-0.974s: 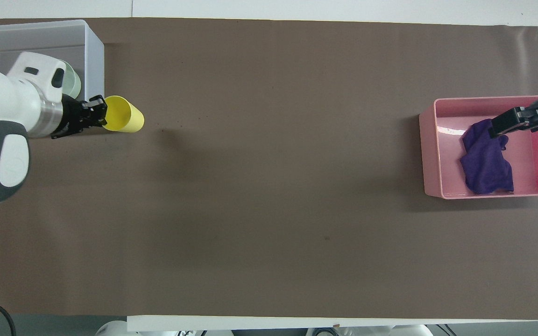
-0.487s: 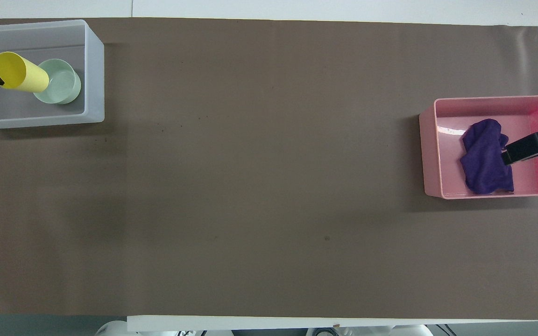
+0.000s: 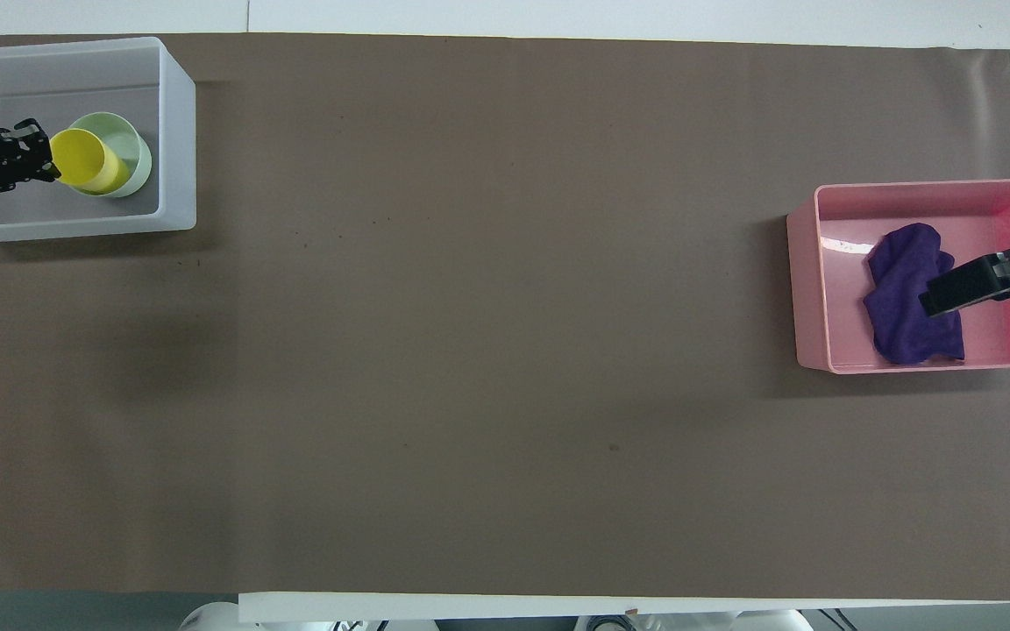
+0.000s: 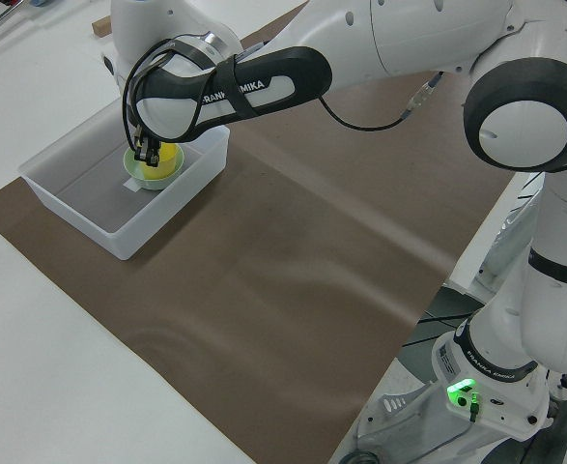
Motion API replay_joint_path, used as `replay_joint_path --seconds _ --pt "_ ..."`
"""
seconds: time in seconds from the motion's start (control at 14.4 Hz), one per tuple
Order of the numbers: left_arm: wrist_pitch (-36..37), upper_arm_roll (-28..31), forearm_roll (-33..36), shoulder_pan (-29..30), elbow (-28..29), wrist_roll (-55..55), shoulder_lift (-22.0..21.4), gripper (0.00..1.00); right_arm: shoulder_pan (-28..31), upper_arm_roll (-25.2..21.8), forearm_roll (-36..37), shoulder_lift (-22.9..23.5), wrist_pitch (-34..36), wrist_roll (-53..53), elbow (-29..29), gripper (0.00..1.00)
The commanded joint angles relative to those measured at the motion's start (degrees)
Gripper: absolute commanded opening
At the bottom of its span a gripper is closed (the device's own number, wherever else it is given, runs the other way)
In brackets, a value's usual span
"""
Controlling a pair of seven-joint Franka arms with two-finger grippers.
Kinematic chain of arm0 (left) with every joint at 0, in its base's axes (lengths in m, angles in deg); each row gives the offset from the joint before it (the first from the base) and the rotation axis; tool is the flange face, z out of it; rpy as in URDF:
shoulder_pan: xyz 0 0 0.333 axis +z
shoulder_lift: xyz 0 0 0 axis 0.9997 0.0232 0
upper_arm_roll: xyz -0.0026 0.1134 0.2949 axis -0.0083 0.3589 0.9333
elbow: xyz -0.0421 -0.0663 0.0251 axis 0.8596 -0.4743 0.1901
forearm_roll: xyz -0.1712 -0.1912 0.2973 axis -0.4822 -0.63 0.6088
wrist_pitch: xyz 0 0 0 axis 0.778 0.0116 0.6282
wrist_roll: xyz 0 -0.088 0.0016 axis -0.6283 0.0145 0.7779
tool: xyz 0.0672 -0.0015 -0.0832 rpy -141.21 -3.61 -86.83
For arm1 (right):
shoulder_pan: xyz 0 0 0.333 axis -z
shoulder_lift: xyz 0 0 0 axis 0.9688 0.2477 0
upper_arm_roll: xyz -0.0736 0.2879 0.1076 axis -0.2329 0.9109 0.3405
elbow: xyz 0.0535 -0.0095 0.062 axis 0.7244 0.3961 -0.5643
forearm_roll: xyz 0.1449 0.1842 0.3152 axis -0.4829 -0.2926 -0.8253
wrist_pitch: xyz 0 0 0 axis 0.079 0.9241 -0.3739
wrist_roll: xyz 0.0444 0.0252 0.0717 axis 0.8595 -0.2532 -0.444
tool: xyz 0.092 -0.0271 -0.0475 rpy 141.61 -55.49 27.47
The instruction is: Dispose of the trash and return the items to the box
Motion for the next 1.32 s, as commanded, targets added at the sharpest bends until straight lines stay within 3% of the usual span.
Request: replay_joint_path --seconds 0.0,0.14,0.28,0.49,0.63,0.77,0.97,1.25 --pt "0.91 -0.06 0.38 -0.74 -0.35 -2.22 -1.3 1.0 0.42 0.22 -0.13 -0.82 0.06 -0.13 0.95 1.0" --pt "5.27 -0.24 0.38 -1.36 0.08 -2.22 -4.97 1.0 0.51 0.22 -0.13 -0.82 0.15 -0.13 0.95 1.0" --pt "15.79 -0.24 0.56 -3.62 1.48 -2.83 -10.24 1.0 0.86 0.22 -0.13 -0.82 0.15 0.05 0.95 1.0" --pt "19.1 -0.5 3.9 -7.58 13.14 -2.92 -23.4 1.0 0.95 0.22 -0.13 -0.82 0.15 0.14 0.95 1.0" --pt "22.94 -0.59 4.07 -8.91 15.21 -4.23 -28.88 1.0 0.95 0.22 -0.13 -0.82 0.24 0.22 0.95 1.0" --pt "29.97 -0.85 6.0 -8.83 9.18 -15.41 -29.43 1.0 0.95 0.22 -0.13 -0.82 0.24 0.22 0.95 1.0" --pt "34.57 -0.68 5.57 -8.13 -2.52 -17.51 -23.9 1.0 0.86 0.22 -0.13 -0.82 0.24 0.22 0.95 1.0" --pt "38.87 0.03 2.93 -7.51 -7.91 -17.77 -21.43 1.0 0.86 0.22 -0.13 -0.82 0.24 0.22 0.95 1.0"
